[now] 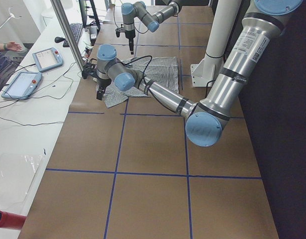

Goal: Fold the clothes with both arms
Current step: 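Raise the right gripper off the shirt while the left arm swings toward the shirt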

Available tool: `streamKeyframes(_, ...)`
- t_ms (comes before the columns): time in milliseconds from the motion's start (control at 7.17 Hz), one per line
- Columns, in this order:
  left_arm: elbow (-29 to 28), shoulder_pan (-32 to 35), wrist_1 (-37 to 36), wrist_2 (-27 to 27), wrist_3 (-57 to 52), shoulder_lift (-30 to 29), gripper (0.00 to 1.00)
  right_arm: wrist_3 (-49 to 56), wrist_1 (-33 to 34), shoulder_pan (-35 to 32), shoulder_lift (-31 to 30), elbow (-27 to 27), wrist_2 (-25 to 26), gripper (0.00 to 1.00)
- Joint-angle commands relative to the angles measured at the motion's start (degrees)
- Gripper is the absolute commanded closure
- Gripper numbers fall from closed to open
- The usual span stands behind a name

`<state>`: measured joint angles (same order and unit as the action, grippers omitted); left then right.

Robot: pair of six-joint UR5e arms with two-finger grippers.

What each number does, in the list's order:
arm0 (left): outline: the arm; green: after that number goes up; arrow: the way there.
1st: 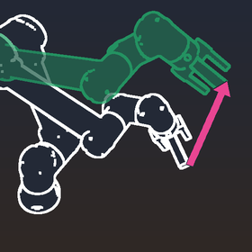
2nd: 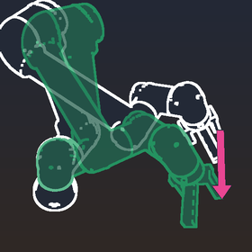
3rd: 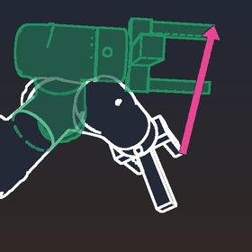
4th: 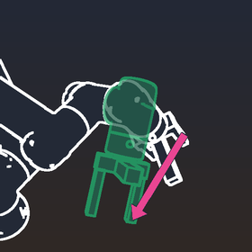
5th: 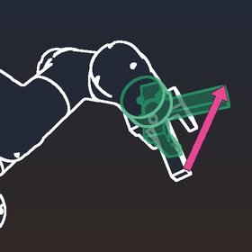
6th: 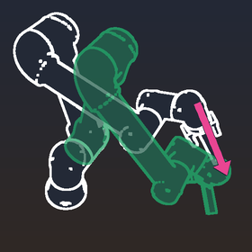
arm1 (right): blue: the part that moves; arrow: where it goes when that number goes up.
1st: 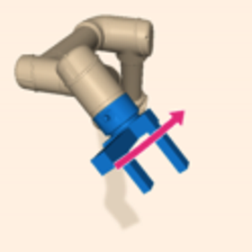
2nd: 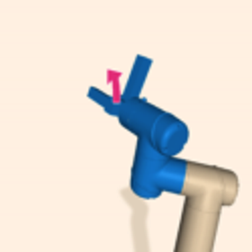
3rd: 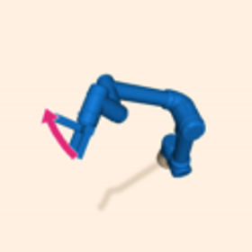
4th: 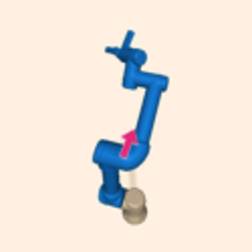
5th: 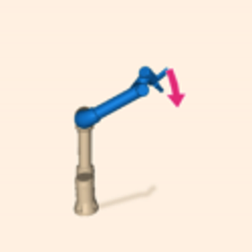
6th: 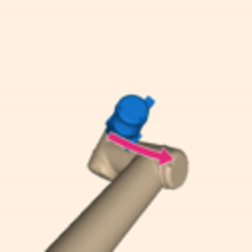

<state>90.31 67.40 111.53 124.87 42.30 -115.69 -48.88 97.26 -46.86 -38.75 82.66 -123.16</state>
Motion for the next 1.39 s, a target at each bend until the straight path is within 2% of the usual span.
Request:
streamKeyframes(0,-7.31,-7.43,15.04,-11.25,15.37,-1.38,0.0,5.34,6.88,-3.41,-5.61,9.51,0.11,0.0)
streamKeyframes(139,-12.47,-10.15,18.25,-15.14,18.75,-4.34,0.0,6.68,6.71,-3.42,-7.11,10.58,0.98,0.0)
streamKeyframes(418,-17.16,-18.06,19.69,-27.16,21.85,-6.47,0.01,6.69,6.19,-3.51,-7.22,10.33,1.43,0.0)
streamKeyframes(836,-29.1,-20.37,24.23,-31.17,21.51,-11.04,0.01,5.81,2.06,-3.24,-7.3,8.57,1.52,0.0)
streamKeyframes(1255,-30.46,-20.73,25.49,-31.18,18.97,-11.57,0.04,5.82,0.83,-3.24,-7.04,7.52,1.52,0.0)
